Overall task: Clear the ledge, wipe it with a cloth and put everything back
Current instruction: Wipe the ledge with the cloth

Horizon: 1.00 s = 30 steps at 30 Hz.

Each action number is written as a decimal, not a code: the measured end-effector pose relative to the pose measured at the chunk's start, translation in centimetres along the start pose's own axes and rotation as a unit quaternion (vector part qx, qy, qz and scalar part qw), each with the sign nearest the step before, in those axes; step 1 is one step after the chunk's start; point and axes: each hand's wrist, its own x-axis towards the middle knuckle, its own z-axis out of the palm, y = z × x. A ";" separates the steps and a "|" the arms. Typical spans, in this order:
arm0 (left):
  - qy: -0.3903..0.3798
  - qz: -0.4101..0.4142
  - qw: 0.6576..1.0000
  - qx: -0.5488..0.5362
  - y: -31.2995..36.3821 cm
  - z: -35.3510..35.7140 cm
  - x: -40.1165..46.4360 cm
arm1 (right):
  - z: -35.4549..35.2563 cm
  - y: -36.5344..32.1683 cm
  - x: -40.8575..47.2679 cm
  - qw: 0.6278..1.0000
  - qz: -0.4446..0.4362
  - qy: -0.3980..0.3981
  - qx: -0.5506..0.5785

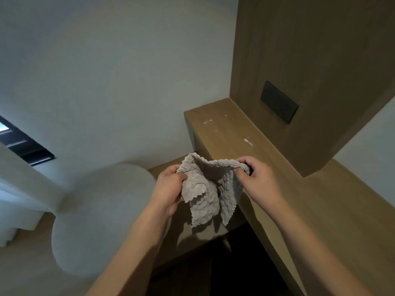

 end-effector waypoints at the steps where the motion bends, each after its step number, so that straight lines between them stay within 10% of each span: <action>1: 0.001 0.003 1.000 0.007 1.2 0.4 1.4 | 0.2 -0.1 1.8 1.000 -0.001 -0.003 0.007; 18: 0.014 0.162 0.980 0.116 20.4 4.4 25.2 | 6.3 -2.0 24.4 0.992 -0.097 -0.057 -0.059; 30: -0.052 0.174 0.917 0.354 10.0 7.4 43.5 | 13.6 10.5 30.4 0.967 0.141 -0.004 -0.214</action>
